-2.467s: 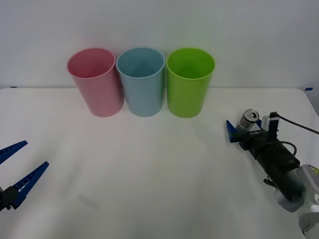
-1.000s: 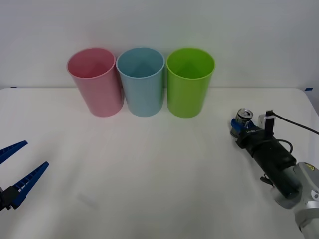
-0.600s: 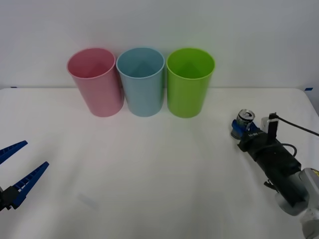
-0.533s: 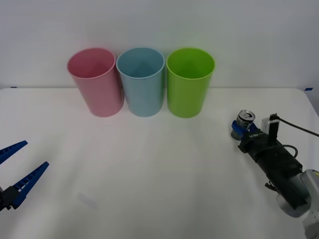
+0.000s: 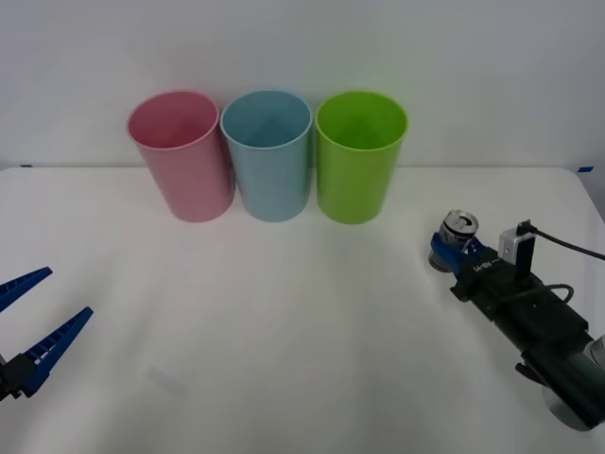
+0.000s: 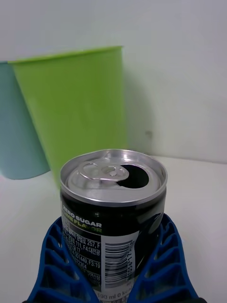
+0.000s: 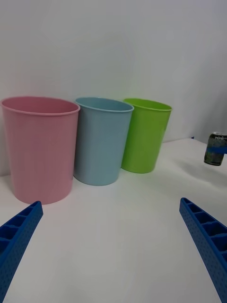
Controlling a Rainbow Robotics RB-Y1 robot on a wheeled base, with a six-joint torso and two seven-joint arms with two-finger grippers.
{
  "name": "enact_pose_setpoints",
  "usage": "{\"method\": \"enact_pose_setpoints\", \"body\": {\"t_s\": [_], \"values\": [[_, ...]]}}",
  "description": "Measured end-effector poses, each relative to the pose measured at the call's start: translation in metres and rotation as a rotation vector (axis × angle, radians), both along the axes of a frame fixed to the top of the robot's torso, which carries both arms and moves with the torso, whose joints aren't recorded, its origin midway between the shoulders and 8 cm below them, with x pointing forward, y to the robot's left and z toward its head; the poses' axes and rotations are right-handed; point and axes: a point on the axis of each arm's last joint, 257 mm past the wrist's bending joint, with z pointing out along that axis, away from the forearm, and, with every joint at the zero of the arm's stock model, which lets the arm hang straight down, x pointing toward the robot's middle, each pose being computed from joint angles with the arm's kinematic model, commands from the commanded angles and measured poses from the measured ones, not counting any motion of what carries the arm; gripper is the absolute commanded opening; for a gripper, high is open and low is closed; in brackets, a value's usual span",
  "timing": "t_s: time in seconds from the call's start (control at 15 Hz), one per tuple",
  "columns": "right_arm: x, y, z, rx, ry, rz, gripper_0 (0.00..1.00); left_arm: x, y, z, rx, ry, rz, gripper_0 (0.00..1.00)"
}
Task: Grasp the object on the table and drop it into the matching bin: aluminum can to the light blue bin, PET bottle to the pink bin.
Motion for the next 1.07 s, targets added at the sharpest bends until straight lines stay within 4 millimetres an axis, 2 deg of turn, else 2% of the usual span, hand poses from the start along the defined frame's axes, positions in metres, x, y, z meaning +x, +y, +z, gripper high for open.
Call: {"method": "enact_pose_setpoints", "body": {"t_s": [0.33,0.67,1.07], "values": [[-0.016,0.036,0.036,0.04,-0.065,0.132,0.0,0.0,0.0,0.0,0.0,0.0,0.0,1.0],[-0.036,0.075,0.088,0.107,-0.119,0.28,0.0,0.0,0.0,0.0,0.0,0.0,0.0,1.0],[-0.041,0.114,0.139,0.215,-0.121,0.395,0.0,0.0,0.0,0.0,0.0,0.0,0.0,1.0]]}}
